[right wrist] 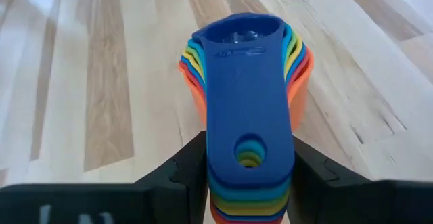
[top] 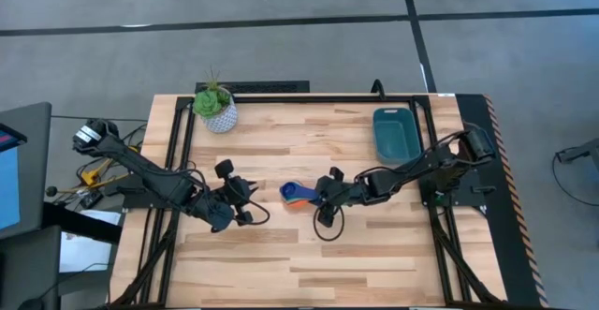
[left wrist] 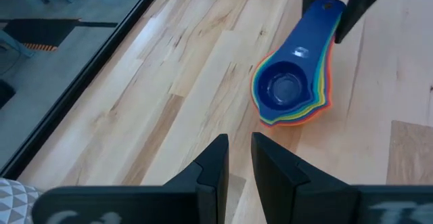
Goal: Nest measuring cups in basket
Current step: Put the nested measuring cups into the blue bin
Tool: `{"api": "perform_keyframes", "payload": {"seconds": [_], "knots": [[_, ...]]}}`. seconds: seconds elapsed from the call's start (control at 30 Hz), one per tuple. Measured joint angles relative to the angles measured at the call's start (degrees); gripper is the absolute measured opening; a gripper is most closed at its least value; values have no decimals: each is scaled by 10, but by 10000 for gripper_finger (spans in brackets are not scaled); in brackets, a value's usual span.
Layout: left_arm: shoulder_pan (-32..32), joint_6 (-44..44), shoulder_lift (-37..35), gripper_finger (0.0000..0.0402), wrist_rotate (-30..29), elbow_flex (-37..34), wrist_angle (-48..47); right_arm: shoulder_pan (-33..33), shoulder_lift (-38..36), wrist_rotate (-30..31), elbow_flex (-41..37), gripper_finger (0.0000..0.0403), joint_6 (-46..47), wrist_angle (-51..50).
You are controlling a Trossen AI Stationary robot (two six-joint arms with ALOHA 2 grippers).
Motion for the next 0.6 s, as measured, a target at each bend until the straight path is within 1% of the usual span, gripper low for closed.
{"api": "perform_keyframes", "payload": {"seconds": [0.13, 0.33, 0.47, 0.6], "knots": [[10, 4, 0, 54, 5, 0, 1, 0, 0, 1, -9, 162, 3, 5], [26, 15, 0, 54, 20, 0, 10, 4, 0, -1, -10, 169, 6, -21], [33, 33, 0, 54, 26, 0, 20, 4, 0, -26, -10, 167, 29, -62], [42, 57, 0, 54, 47, 0, 41, 10, 0, -44, -10, 170, 53, -101]]}}
